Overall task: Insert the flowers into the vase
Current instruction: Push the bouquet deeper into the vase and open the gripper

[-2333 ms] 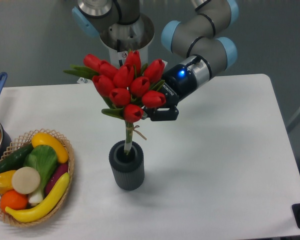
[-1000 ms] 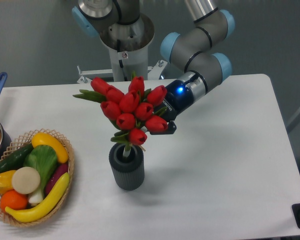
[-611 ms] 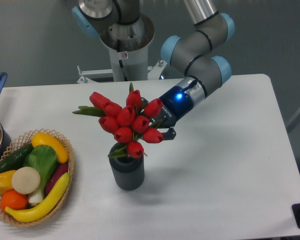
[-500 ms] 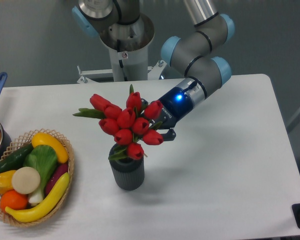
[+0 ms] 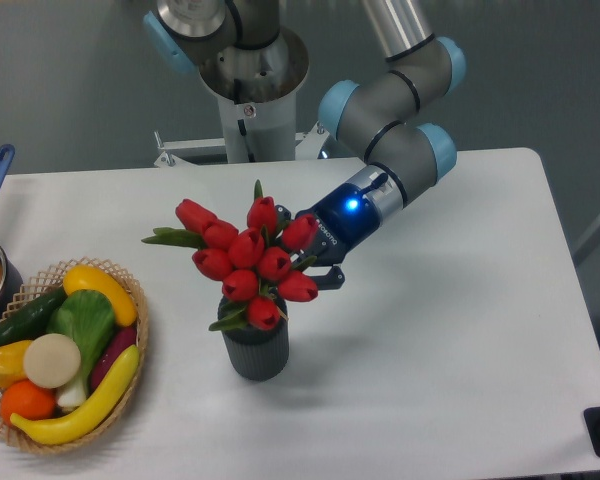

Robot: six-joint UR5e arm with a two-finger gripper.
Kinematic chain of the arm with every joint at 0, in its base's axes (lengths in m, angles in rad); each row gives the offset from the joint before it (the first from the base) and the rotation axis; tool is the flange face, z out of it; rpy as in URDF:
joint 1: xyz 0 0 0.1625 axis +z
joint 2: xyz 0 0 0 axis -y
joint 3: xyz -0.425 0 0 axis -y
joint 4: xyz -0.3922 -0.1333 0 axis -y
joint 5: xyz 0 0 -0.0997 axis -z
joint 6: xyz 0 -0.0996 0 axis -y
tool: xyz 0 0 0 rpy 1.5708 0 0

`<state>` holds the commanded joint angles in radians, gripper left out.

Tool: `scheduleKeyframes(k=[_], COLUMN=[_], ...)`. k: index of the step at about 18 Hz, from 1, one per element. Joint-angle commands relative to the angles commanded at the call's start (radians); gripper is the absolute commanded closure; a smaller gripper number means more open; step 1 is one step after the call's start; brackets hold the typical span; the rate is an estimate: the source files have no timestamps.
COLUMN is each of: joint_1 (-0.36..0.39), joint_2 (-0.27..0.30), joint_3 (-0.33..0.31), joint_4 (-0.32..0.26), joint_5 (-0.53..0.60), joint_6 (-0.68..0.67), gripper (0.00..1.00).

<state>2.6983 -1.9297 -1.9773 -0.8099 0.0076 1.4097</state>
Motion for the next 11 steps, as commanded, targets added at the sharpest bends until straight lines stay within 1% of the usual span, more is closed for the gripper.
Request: scheduleKeyframes(k=[2, 6, 11], joint_1=[-0.003, -0.014, -0.015], joint_2=[-0.011, -0.015, -0.041], joint_3=[-0.002, -0.011, -0.017], joint_4=[0.0, 0.0, 0.0], joint_5=[0.034, 0.038, 0.074], joint_6=[0.005, 0.015, 0.06], gripper=[0.81, 0.81, 0.8])
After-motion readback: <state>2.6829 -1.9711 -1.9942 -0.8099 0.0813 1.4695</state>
